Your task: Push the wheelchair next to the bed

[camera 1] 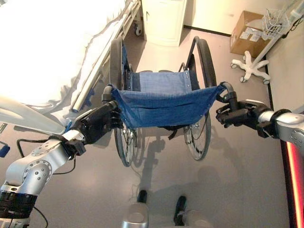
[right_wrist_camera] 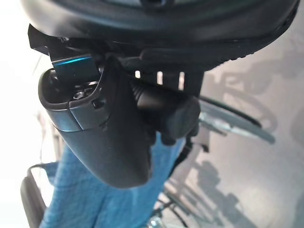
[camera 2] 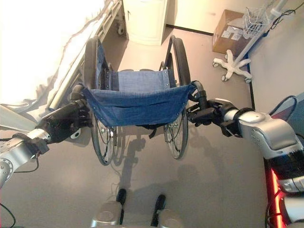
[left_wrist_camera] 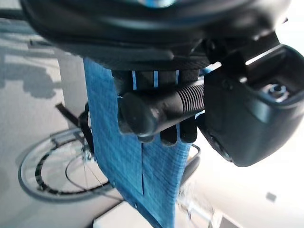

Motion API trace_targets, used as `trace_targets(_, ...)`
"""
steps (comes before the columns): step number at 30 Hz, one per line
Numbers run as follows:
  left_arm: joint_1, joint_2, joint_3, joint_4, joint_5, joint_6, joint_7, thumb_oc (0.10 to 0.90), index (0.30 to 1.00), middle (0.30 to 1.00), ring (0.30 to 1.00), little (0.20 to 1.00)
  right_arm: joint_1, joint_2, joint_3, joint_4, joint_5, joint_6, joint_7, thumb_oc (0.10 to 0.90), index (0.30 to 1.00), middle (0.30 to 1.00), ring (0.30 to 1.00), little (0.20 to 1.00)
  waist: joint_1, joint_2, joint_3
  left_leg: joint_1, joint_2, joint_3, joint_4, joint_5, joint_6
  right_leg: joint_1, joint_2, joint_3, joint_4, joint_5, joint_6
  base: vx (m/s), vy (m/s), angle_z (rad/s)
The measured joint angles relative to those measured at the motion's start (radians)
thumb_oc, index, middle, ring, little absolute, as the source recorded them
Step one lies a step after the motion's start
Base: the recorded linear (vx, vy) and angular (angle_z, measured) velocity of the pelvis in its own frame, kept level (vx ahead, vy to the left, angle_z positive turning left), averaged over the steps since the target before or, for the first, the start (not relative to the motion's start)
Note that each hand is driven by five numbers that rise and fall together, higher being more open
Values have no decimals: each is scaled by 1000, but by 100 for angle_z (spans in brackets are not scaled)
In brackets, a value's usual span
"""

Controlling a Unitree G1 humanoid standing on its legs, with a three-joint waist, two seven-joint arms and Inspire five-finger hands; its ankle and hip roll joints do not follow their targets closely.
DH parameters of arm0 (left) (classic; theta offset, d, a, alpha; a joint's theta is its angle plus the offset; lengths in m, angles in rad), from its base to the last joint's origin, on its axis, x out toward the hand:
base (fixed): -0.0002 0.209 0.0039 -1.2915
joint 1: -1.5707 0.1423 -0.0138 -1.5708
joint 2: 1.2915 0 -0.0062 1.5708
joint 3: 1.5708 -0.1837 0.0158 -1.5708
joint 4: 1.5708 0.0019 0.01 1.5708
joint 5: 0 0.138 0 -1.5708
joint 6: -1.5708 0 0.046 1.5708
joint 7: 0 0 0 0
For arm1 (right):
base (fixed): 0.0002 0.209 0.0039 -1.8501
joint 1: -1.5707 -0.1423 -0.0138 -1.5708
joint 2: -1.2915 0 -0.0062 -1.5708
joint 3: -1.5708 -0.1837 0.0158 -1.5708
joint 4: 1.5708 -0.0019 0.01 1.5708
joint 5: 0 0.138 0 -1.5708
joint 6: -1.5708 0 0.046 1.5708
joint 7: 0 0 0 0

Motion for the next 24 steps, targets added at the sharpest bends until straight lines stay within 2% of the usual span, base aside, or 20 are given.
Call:
trace_targets(1, -2, -20, 0, 9, 2, 1, 14, 400, 300, 300, 300, 300, -9, 7, 13, 3, -1, 1, -5, 400, 300, 300, 300, 300, 9, 0, 0, -18, 5, 25, 53, 6, -9, 18, 1, -9, -8, -5, -9, 224, 32, 18)
trace_targets(3, 8, -32, 0, 20, 22, 2, 12, 400, 300, 300, 300, 300, -9, 27, 13, 4, -7, 2, -8, 400, 300, 300, 300, 300, 13, 0, 0, -12, 15, 39, 77, 21, -32, 46, 3, -27, -11, -9, -16, 244, 123, 10)
trace_targets(4, 11, -32, 0, 27, 32, 2, 6, 400, 300, 300, 300, 300, -9, 32, 14, 4, -8, 3, -8, 400, 300, 300, 300, 300, 16, 1, 0, -21, 26, 61, 82, 12, -32, 60, 2, -31, -14, -15, -23, 283, 167, 16)
trace_targets(5, 11, -30, 0, 46, 34, 2, -24, 400, 300, 300, 300, 300, -11, 35, 17, 3, -16, 5, -9, 400, 300, 300, 300, 300, 15, 1, 0, -9, 30, 109, 35, 12, -24, 84, 3, -33, -31, -18, -28, 288, 204, 12)
trace_targets(6, 13, -32, 0, 48, 36, 2, -34, 400, 300, 300, 300, 300, -14, 35, 20, 3, -29, 7, -9, 400, 300, 300, 300, 300, 16, 5, -1, 2, 29, 119, -20, 17, -21, 88, 8, -34, -30, -19, -29, 300, 237, 14)
trace_targets(7, 13, -25, 0, 53, 38, 3, -61, 400, 300, 300, 300, 300, -18, 44, 20, 10, -42, 8, -15, 400, 300, 300, 300, 300, 14, 14, -5, -12, 38, 116, -89, 38, -5, 102, 15, -29, -39, -19, -29, 307, 248, 8)
trace_targets(10, -4, -24, -5, 63, 38, 3, -100, 400, 300, 300, 300, 300, -32, 55, 25, 29, -83, 12, -35, 400, 300, 300, 300, 300, 23, 14, -5, -61, 76, 103, -163, 74, -21, 115, 20, -29, -44, -25, -29, 292, 256, -10)
trace_targets(11, -3, -24, -7, 64, 38, 3, -108, 400, 300, 300, 300, 300, -42, 71, 25, 47, -98, 12, -45, 400, 300, 300, 300, 300, 25, 21, -8, -78, 103, 76, -207, 112, -27, 120, 21, -27, -44, -26, -28, 192, 211, -33)
trace_targets(12, -3, -24, -9, 64, 38, 3, -111, 400, 300, 300, 300, 300, -42, 72, 26, 47, -111, 12, -46, 400, 300, 300, 300, 300, 29, 27, -11, -78, 111, 65, -227, 130, -29, 123, 20, -28, -44, -29, -24, 260, 330, -49)
trace_targets(13, -1, -24, -13, 64, 40, 5, -119, 400, 300, 300, 300, 300, -42, 64, 28, 47, -114, 12, -46, 400, 300, 300, 300, 300, 36, 42, -18, -66, 121, 43, -251, 138, -23, 138, 14, -31, -44, -51, 24, 198, 287, -51)
trace_targets(14, 2, -22, -16, 71, 40, 11, -130, 400, 300, 300, 300, 300, -36, 72, 29, 47, -116, 13, -49, 400, 300, 300, 300, 300, 35, 46, -25, -54, 115, 50, -257, 217, -7, 156, -4, -31, -44, -59, 58, 186, 282, -46)
trace_targets(16, 1, -18, -14, 79, 41, 11, -125, 400, 300, 300, 300, 300, -29, 67, 36, 34, -111, 21, -49, 400, 300, 300, 300, 300, 24, 12, -39, -29, 52, 74, -294, 216, 17, 155, -48, -39, -41, -64, 53, 119, 228, -11)
trace_targets(19, -24, -9, 0, 84, 44, 11, -107, 400, 300, 300, 300, 300, -25, 65, 10, 12, -104, 29, -51, 400, 300, 300, 300, 300, 15, 6, -42, -17, -10, 79, -306, 207, 57, 161, -105, -62, -33, -55, 67, 92, 245, 5)
trace_targets(21, -55, -10, -2, 113, 59, 11, -109, 400, 300, 300, 300, 300, -21, 71, -12, 13, -82, 29, -54, 400, 300, 300, 300, 300, 11, 7, -42, -15, -19, 80, -305, 201, 67, 151, -115, -65, -1, -51, 71, 46, 179, 10)
trace_targets(24, -74, -9, -4, 138, 65, 11, -125, 400, 300, 300, 300, 300, -13, 86, -13, 11, -73, 29, -62, 400, 300, 300, 300, 300, -9, 12, -40, 25, -9, 71, -333, 199, 70, 123, -121, -74, 115, -52, 72, 39, 173, 12)
